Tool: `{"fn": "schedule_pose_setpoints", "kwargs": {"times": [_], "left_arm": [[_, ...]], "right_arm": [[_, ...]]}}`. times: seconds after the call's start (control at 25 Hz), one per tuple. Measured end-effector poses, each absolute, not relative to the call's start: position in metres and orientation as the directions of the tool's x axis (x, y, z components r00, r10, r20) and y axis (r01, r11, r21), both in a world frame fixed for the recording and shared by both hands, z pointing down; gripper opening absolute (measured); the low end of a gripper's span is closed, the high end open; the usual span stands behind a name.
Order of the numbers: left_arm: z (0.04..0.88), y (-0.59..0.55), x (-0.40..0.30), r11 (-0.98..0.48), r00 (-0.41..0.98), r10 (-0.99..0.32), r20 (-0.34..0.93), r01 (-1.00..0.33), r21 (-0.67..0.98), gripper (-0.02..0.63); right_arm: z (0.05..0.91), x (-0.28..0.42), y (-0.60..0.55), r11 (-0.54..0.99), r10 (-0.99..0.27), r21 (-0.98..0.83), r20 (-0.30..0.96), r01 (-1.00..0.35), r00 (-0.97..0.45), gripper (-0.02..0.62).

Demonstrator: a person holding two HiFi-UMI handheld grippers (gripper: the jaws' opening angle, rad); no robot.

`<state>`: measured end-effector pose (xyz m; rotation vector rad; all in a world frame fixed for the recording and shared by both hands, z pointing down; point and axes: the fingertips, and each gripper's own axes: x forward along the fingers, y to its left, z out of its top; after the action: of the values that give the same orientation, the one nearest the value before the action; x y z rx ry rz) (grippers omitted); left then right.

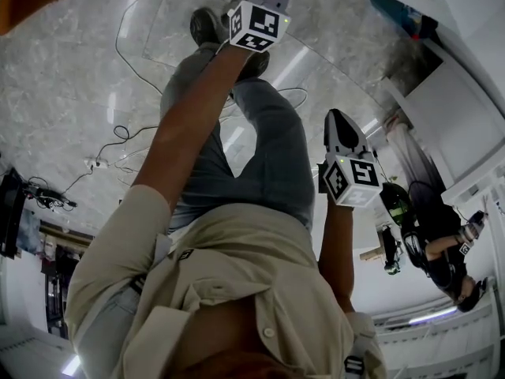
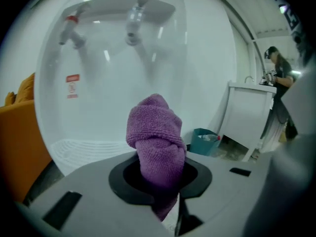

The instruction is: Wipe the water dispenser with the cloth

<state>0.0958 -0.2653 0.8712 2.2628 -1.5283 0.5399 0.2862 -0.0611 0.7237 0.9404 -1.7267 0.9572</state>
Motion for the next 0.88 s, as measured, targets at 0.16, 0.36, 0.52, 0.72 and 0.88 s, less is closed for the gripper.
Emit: {"fn": "schedule_pose_setpoints", "kwargs": {"times": [0.16,0.36,0.52,0.72,0.88], "left_arm": [[0.894,-0.256,0.127,-0.486,0.44,-0.723,0.533,-0.872,0.06,0.091],[0.945,-0.255,0.011,-0.285,0.244,-0.731,0.637,-0.958,0.039,0.091],[0.945,-0.268,-0.092,-0.138,0.075,-0.757,0.65,-0.989,-0.047,0.091],[0.94,-0.29,-0.109,-0.103,0.061,-0.773,0.631,-0.994,-0.03,0.091],[0.951,-0.286,-0.035,-0.187,0.203,-0.734,0.648,-0.978,0.094,0.091]], "right_arm": [[0.732,0.283,-0.06,0.408,-0.168,-0.196,0.944,-0.892,-0.284,0.028],[0.737,0.283,-0.06,0.403,-0.164,-0.203,0.943,-0.892,-0.289,0.028],[0.742,0.284,-0.058,0.395,-0.162,-0.205,0.944,-0.895,-0.288,0.028],[0.748,0.28,-0.059,0.394,-0.162,-0.209,0.943,-0.895,-0.292,0.028],[0.746,0.28,-0.057,0.393,-0.167,-0.205,0.943,-0.897,-0.288,0.028]]}}
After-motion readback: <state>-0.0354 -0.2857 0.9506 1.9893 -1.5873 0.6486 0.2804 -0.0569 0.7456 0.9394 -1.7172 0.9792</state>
